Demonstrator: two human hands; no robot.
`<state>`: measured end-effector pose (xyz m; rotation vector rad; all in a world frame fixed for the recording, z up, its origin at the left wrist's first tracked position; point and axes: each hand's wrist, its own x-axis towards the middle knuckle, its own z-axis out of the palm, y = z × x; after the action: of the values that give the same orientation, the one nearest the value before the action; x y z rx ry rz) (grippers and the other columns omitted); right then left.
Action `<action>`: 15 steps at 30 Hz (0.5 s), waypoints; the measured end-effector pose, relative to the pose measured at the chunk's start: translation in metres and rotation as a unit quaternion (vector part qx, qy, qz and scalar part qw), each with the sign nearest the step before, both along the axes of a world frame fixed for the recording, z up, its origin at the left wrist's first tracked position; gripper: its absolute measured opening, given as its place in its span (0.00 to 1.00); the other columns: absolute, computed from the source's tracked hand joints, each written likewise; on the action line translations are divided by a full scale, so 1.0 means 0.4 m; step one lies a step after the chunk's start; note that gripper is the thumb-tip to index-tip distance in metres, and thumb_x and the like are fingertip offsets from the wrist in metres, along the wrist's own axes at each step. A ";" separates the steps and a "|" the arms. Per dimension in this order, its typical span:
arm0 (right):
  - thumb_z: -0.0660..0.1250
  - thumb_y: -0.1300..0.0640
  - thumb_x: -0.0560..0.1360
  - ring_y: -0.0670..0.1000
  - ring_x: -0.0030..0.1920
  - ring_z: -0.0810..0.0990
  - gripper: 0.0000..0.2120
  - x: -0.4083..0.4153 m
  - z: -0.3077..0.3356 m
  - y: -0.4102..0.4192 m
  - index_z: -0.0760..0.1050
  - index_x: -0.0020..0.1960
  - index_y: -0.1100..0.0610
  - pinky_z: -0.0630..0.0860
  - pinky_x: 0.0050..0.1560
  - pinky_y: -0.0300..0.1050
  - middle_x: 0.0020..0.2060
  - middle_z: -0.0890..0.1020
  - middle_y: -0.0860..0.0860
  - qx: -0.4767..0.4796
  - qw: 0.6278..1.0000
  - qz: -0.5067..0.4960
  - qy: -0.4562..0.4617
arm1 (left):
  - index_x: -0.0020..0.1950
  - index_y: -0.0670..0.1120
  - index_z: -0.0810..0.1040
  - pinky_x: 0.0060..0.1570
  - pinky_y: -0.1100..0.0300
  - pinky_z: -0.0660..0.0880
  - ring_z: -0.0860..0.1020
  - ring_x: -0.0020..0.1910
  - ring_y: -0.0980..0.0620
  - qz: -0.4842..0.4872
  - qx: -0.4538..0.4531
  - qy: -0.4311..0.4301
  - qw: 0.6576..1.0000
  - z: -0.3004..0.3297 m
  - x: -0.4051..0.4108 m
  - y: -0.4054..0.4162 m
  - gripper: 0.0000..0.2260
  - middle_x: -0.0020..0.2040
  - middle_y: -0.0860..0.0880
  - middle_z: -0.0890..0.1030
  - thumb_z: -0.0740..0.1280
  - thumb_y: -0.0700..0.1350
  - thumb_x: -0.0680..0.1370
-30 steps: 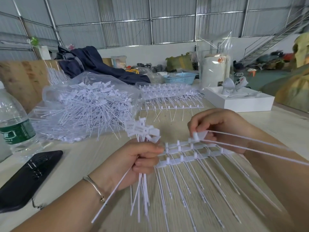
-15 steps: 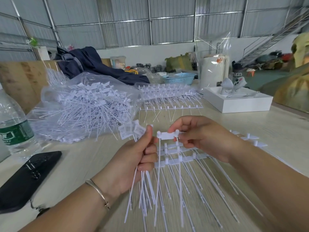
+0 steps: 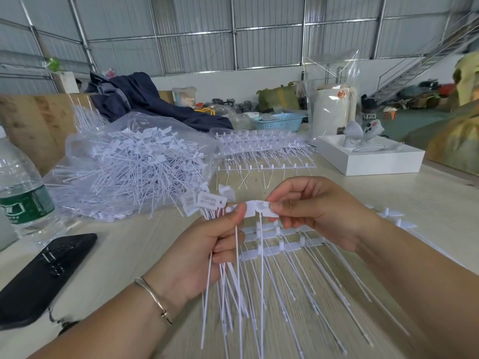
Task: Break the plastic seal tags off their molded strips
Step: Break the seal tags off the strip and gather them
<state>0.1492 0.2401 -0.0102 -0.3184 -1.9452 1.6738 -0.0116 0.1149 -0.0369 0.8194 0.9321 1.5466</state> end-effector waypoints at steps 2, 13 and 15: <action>0.74 0.58 0.62 0.47 0.29 0.77 0.09 -0.002 -0.004 -0.002 0.82 0.41 0.58 0.73 0.36 0.39 0.30 0.81 0.51 -0.003 1.000 0.004 0.000 | 0.34 0.49 0.76 0.18 0.69 0.52 0.57 0.21 0.61 -0.032 0.000 -0.022 0.999 -0.002 0.000 0.000 0.08 0.29 0.54 0.57 0.74 0.46 0.68; 0.69 0.63 0.67 0.46 0.32 0.76 0.07 -0.013 -0.018 -0.032 0.78 0.45 0.62 0.70 0.35 0.37 0.34 0.79 0.54 -0.065 0.994 0.089 -0.020 | 0.46 0.44 0.74 0.19 0.70 0.56 0.58 0.22 0.60 -0.108 -0.033 0.054 0.992 -0.004 0.016 -0.010 0.20 0.30 0.52 0.58 0.76 0.56 0.66; 0.69 0.63 0.68 0.47 0.32 0.76 0.07 -0.015 -0.017 -0.034 0.77 0.45 0.62 0.70 0.34 0.37 0.34 0.78 0.55 -0.066 0.994 0.083 -0.022 | 0.41 0.47 0.77 0.20 0.69 0.55 0.58 0.22 0.60 -0.100 -0.035 0.059 0.993 -0.002 0.021 -0.013 0.14 0.30 0.52 0.58 0.73 0.56 0.67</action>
<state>0.1433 0.2266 -0.0169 -0.2512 -1.9424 1.9221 -0.0033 0.1098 -0.0377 0.9335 0.9531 1.2973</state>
